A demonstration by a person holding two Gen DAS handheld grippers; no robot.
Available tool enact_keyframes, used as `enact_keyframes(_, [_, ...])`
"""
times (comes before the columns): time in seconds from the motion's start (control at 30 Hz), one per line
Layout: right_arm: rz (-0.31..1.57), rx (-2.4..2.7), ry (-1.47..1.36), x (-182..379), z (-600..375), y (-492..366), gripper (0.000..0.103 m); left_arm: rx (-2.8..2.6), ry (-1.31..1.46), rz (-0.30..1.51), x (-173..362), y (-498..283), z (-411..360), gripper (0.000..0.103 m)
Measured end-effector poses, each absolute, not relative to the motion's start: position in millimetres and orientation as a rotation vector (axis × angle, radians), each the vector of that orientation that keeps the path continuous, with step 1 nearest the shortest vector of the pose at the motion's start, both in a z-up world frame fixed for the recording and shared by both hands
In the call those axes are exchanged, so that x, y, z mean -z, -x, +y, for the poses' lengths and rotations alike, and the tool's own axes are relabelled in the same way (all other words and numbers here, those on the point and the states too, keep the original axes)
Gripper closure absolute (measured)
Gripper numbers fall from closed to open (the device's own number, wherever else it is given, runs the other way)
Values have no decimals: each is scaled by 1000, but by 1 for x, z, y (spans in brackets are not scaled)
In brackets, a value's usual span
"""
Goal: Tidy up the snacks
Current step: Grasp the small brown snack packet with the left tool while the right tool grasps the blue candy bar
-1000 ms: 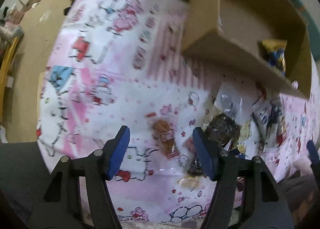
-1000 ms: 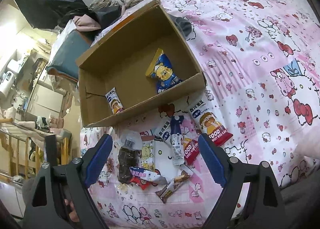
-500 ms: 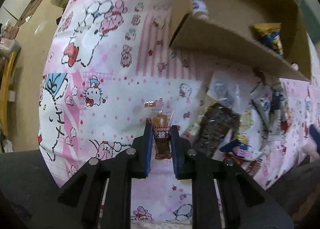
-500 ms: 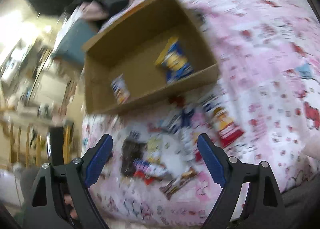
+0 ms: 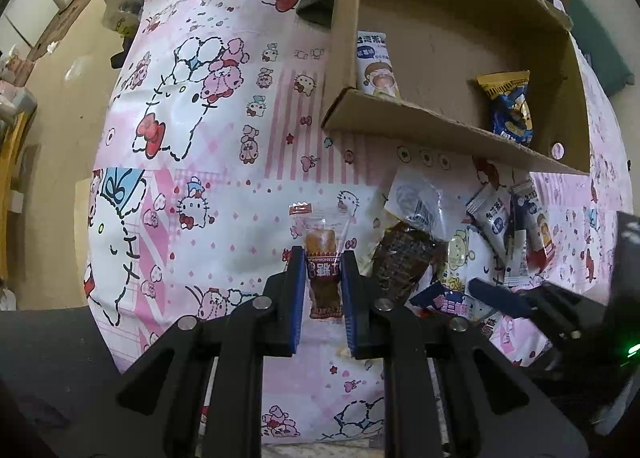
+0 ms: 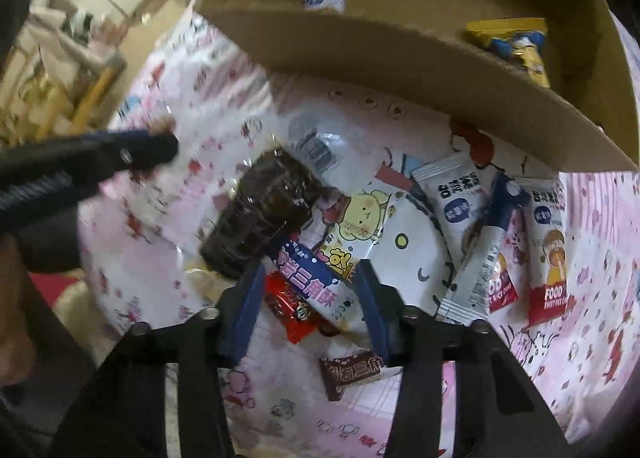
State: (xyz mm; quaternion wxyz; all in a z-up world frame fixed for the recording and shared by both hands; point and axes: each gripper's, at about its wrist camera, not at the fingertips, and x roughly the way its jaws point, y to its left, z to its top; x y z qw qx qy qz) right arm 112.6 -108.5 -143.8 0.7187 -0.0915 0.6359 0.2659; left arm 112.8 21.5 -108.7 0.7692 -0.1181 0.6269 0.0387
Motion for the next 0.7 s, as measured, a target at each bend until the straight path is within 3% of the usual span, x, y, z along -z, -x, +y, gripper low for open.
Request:
enact_keyframes(0.03, [1410,-591,213,146,-108,-111,75,-81,265,1361,108,-113,22,89])
enact_keyframes(0.1, [1402,-602,211,146,-108,-110,86,-73,271,1359,107,-111,25,89])
enact_keyframes(0.5, [1247,-672,-235,89,-169,-122,86,-71,250,1330,101,-111,21,89])
enact_keyframes(0.7, [1191,-674,-289,76,-173,-121,86,-95,215,1321,104,-110,24,89])
